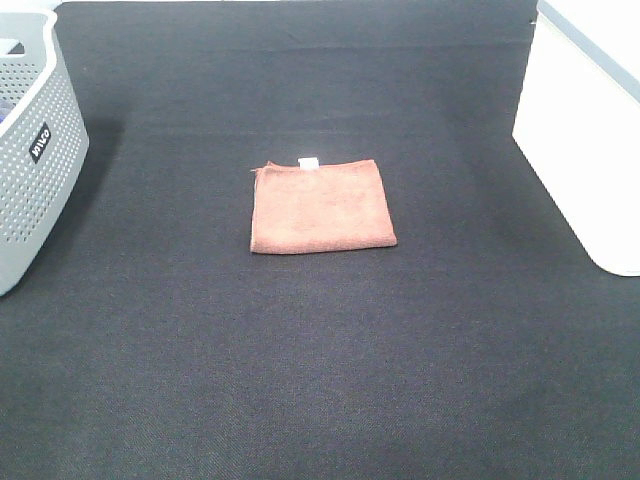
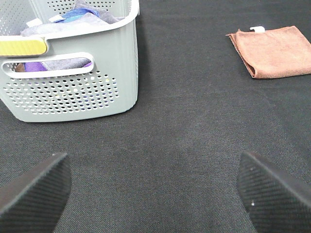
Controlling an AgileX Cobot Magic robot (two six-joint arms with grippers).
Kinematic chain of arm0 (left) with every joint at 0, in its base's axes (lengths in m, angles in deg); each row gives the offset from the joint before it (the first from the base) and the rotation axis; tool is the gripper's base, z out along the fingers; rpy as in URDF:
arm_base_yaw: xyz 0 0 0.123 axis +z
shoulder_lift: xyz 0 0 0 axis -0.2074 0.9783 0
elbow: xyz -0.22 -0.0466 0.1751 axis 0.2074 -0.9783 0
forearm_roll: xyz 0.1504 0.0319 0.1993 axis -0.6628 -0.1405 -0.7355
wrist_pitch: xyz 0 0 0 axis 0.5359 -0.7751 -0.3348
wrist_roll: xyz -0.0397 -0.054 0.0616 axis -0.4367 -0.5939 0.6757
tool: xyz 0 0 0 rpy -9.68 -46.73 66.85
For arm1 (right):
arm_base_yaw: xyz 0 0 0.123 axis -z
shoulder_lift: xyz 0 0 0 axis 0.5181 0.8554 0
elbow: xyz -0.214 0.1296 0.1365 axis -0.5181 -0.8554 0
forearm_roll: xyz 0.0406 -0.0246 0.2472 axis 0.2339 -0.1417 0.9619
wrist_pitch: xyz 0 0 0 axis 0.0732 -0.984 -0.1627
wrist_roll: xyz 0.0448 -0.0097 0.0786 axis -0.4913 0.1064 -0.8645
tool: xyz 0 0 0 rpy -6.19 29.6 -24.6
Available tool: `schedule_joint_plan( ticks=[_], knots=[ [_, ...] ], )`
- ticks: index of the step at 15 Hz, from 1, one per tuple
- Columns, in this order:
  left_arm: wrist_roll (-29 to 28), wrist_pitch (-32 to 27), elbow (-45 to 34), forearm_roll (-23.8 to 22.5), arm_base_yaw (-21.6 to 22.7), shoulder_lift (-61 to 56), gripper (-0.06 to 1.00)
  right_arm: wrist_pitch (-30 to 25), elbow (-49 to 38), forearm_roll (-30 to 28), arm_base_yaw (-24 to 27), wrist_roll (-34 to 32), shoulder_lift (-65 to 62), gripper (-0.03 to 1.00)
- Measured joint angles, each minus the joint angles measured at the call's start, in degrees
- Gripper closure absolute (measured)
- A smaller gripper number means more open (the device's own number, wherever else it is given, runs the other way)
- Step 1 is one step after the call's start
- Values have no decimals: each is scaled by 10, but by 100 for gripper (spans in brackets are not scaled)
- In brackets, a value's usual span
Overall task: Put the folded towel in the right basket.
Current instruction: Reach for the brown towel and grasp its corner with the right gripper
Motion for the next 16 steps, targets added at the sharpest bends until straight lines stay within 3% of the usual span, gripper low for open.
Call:
schedule_joint_plan(
  ticks=[3, 6, 9, 16],
  knots=[
    [0, 0, 0, 0, 0, 0, 7, 11, 5, 1, 0, 0, 15, 15],
    [0, 0, 0, 0, 0, 0, 7, 99, 27, 14, 0, 0, 136, 15],
    [0, 0, 0, 0, 0, 0, 7, 139, 49, 40, 0, 0, 235, 15],
    [0, 0, 0, 0, 0, 0, 7, 155, 267, 120, 0, 95, 608, 15]
  ],
)
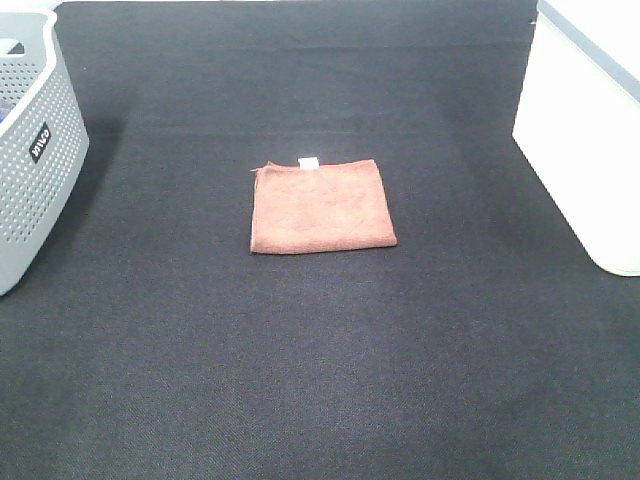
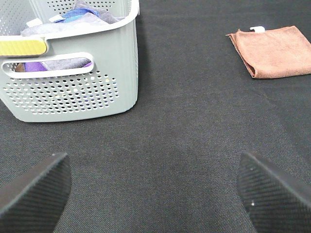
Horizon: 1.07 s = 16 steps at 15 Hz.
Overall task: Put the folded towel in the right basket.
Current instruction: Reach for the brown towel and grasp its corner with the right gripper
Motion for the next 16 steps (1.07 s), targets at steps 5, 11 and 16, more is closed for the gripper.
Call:
schedule_joint_plan(
  ticks=[5, 11, 16],
  knots=[
    [0, 0, 0, 0, 0, 0, 7, -52, 180, 53, -1, 24, 182, 23],
    [0, 0, 0, 0, 0, 0, 7, -89, 319, 68, -113, 35, 393, 26],
    [0, 0, 0, 0, 0, 0, 7, -82, 378, 108, -123, 11, 533, 27]
  ],
)
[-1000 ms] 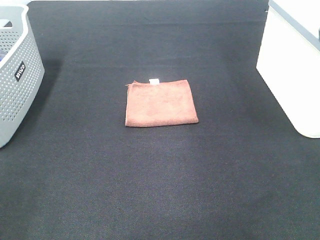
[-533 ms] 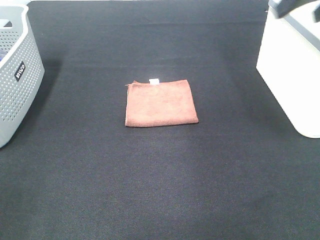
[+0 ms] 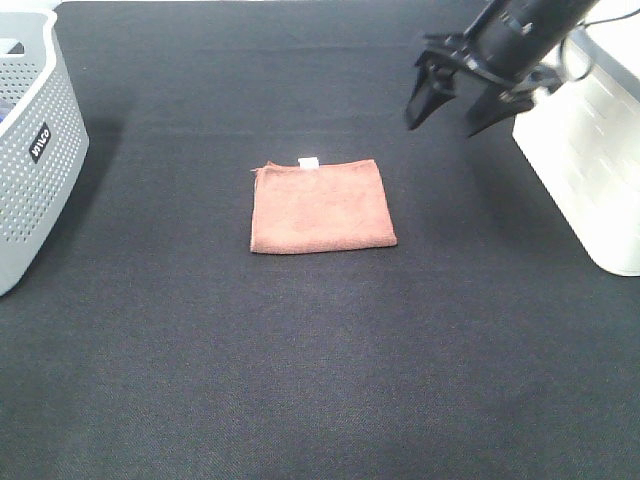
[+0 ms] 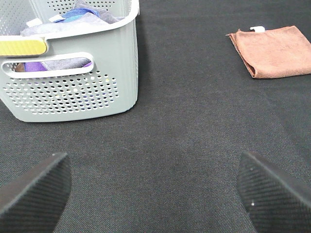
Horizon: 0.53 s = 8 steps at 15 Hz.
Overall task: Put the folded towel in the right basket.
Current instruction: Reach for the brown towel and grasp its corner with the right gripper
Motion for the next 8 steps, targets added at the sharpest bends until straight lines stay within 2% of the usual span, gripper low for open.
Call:
schedule_joint_plan(
  ticks=[1, 4, 8],
  knots=[
    [0, 0, 0, 0, 0, 0, 7, 0, 0, 0, 0, 0, 0, 27],
    [0, 0, 0, 0, 0, 0, 7, -13, 70, 32, 0, 9, 86, 28],
    [0, 0, 0, 0, 0, 0, 7, -109, 191, 36, 0, 13, 195, 29]
  ],
)
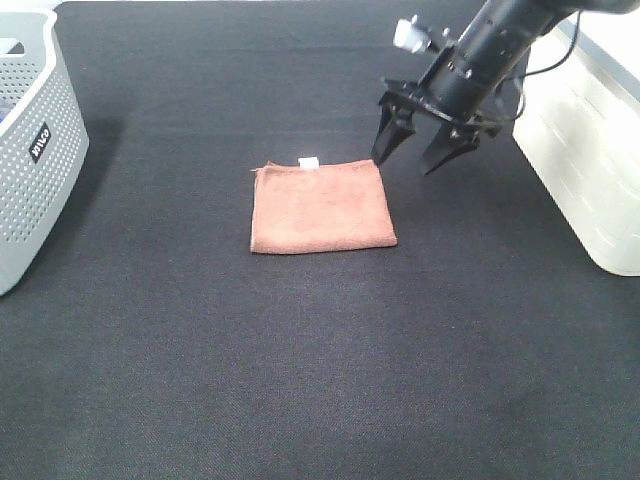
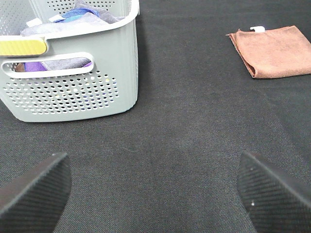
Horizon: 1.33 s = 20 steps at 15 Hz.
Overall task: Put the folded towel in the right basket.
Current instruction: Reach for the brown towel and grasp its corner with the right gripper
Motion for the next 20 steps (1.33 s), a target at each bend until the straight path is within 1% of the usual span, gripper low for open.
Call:
schedule_joint_plan(
  ticks=[1, 2, 4, 9, 14, 16, 18, 20],
  knots=[
    [0, 0, 0, 0, 0, 0, 7, 0, 0, 0, 0, 0, 0, 29],
    [0, 0, 0, 0, 0, 0, 7, -17, 27, 13, 0, 1, 28, 29],
    [0, 0, 0, 0, 0, 0, 7, -21, 47, 36, 0, 14, 62, 29],
    [0, 0, 0, 0, 0, 0, 7, 13, 50, 40, 0, 35, 88, 29],
    [0, 0, 0, 0, 0, 0, 7, 21, 50, 41, 0, 46, 106, 29],
    [0, 0, 0, 0, 0, 0, 7, 21, 50, 47, 0, 46, 112, 31],
    [0, 0, 0, 0, 0, 0, 7, 26, 50, 63, 0, 46, 117, 39],
    [0, 0, 0, 0, 0, 0, 7, 34, 50, 70, 0, 46, 122, 54]
  ],
)
